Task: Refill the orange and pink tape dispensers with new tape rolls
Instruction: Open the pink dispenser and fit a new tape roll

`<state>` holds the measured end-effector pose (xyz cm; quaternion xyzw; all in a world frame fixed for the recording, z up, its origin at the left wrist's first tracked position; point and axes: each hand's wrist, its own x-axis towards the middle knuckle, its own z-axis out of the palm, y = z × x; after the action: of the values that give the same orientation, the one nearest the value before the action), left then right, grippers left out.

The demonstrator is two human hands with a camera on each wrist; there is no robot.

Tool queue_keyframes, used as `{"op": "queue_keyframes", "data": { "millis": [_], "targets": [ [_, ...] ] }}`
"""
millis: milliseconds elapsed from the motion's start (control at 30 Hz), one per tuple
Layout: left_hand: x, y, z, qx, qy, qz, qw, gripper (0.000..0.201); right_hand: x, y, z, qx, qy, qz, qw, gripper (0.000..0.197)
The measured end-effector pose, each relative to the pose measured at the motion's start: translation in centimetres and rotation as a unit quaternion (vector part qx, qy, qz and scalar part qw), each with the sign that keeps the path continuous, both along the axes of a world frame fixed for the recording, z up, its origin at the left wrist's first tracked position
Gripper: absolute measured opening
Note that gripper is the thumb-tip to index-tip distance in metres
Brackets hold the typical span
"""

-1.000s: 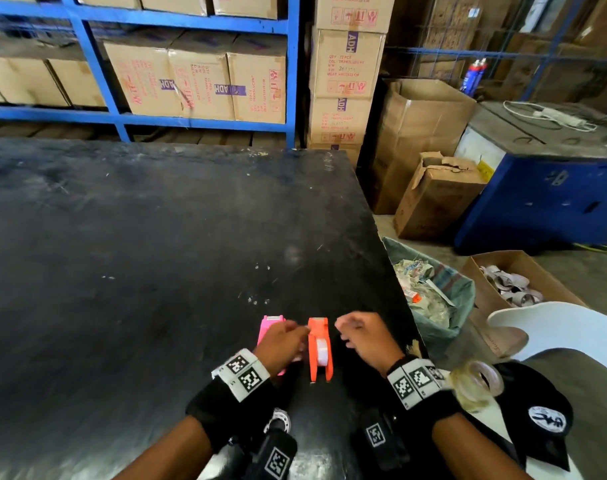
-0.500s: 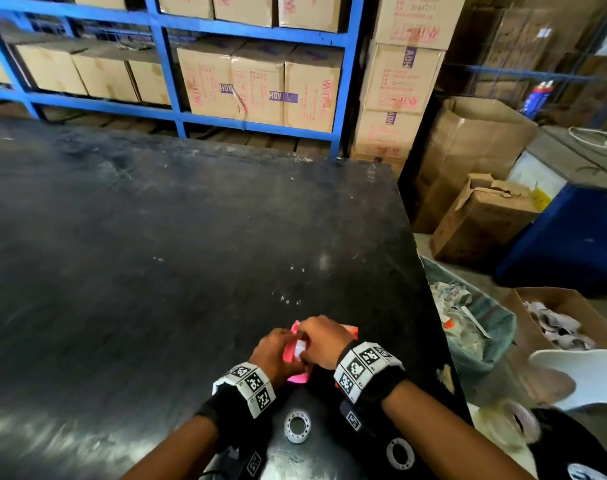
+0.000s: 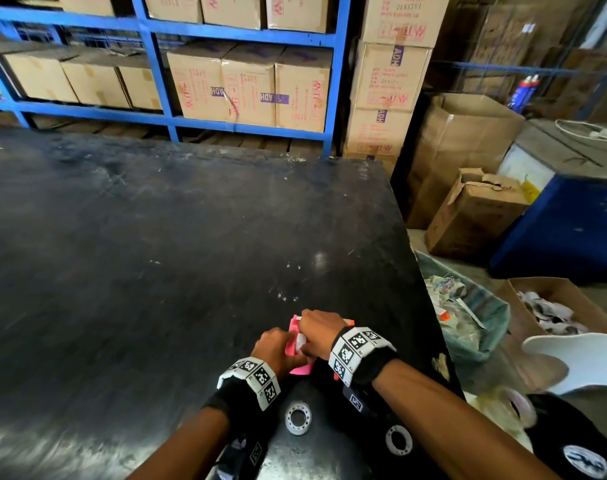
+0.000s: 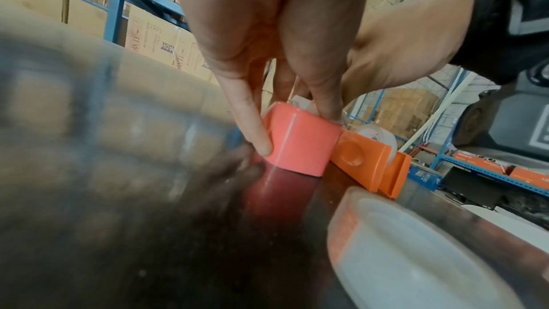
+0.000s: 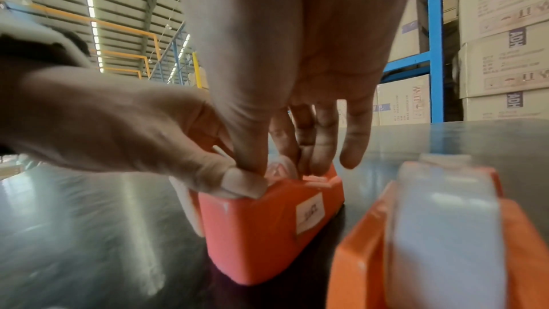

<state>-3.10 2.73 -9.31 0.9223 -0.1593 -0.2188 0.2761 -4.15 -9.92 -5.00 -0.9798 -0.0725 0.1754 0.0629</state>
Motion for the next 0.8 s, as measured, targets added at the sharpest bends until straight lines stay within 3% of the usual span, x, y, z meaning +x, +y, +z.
{"op": "queue_keyframes", "data": {
  "millis": [300, 433, 533, 633, 733, 800],
  "targets": [
    [0.2, -1.2, -0.3, 0.007, -0.012, 0.002, 1.000, 0.037, -2.2, -0.7, 0.7, -0.048, -0.085, 0.024, 0.995, 0.028],
    [0.4, -1.1, -0.4, 0.030, -0.017, -0.013, 0.999, 0.038, -3.0, -1.7, 2.4, 0.080, -0.132, -0.020, 0.988, 0.029],
    [0.2, -0.9, -0.6, 0.044, -0.021, -0.025, 0.998, 0.056, -4.1, -3.4, 2.4, 0.193, -0.138, -0.092, 0.967, 0.027],
    [0.0, -0.2, -0.4, 0.031, -0.050, -0.035, 0.998, 0.074, -5.7, -4.9, 1.9, 0.245, -0.146, -0.142, 0.948, 0.022],
    [-0.6, -0.8, 1.3, -0.106, -0.106, -0.014, 0.989, 0.049, -7.3, -6.2, 1.5, 0.263, -0.163, -0.182, 0.933, 0.032],
    [-1.4, -2.0, 3.2, -0.226, -0.026, 0.009, 0.974, 0.027, -8.3, -6.5, 1.5, 0.264, -0.181, -0.183, 0.930, 0.039]
  ]
}}
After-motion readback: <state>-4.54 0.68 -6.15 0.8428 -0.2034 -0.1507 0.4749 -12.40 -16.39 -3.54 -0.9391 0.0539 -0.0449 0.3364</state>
